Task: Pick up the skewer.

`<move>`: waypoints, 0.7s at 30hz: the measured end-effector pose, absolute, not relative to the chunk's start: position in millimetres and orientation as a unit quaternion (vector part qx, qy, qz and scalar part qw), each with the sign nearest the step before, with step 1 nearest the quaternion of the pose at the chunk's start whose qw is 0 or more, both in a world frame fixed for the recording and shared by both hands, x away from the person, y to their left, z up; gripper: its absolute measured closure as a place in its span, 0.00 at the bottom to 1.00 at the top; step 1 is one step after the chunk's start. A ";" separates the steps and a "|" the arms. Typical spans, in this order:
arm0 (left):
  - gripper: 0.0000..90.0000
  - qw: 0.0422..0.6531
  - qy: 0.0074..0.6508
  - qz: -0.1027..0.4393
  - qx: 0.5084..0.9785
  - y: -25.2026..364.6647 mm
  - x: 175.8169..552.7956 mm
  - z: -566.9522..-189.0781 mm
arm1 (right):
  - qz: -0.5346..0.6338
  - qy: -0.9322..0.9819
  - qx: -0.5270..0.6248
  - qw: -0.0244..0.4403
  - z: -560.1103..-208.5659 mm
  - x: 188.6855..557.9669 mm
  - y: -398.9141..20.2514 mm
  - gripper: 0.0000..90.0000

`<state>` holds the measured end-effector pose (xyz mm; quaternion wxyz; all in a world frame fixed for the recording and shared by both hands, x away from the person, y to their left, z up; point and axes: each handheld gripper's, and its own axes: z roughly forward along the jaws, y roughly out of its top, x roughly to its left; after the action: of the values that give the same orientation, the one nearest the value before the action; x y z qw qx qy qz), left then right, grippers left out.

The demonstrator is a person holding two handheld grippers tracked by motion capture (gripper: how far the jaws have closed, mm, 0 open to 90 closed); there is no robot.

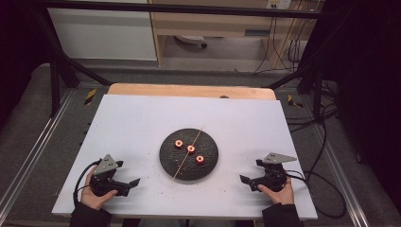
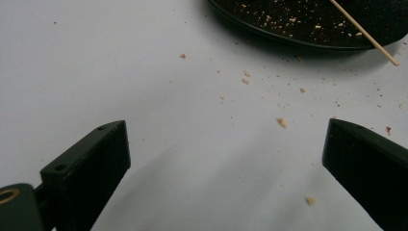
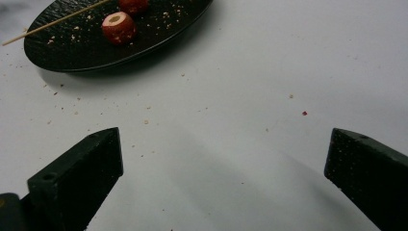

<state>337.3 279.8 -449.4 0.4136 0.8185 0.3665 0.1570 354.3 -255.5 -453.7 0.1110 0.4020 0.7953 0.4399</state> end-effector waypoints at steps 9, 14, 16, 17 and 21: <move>0.03 0.411 0.367 0.154 0.821 274.4 337.3 -447.6 | 0.449 0.791 0.403 0.105 -452.7 353.4 -255.8 0.01; 0.03 0.412 0.369 0.151 0.820 272.1 337.6 -446.5 | 0.450 0.790 0.403 0.108 -452.1 353.7 -256.4 0.01; 0.03 0.411 0.369 0.150 0.820 271.1 338.0 -445.5 | 0.450 0.789 0.404 0.107 -452.2 353.7 -256.2 0.01; 0.04 0.412 0.371 0.149 0.819 270.4 338.1 -445.2 | 0.451 0.788 0.405 0.107 -452.2 353.9 -256.1 0.01; 0.04 0.412 0.373 0.146 0.819 267.8 338.3 -444.2 | 0.450 0.788 0.405 0.111 -452.1 354.3 -256.5 0.01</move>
<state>338.3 267.8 -444.2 0.4118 0.8186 0.3728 0.1460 354.3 -256.5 -452.1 0.1112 0.4049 0.7883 0.4497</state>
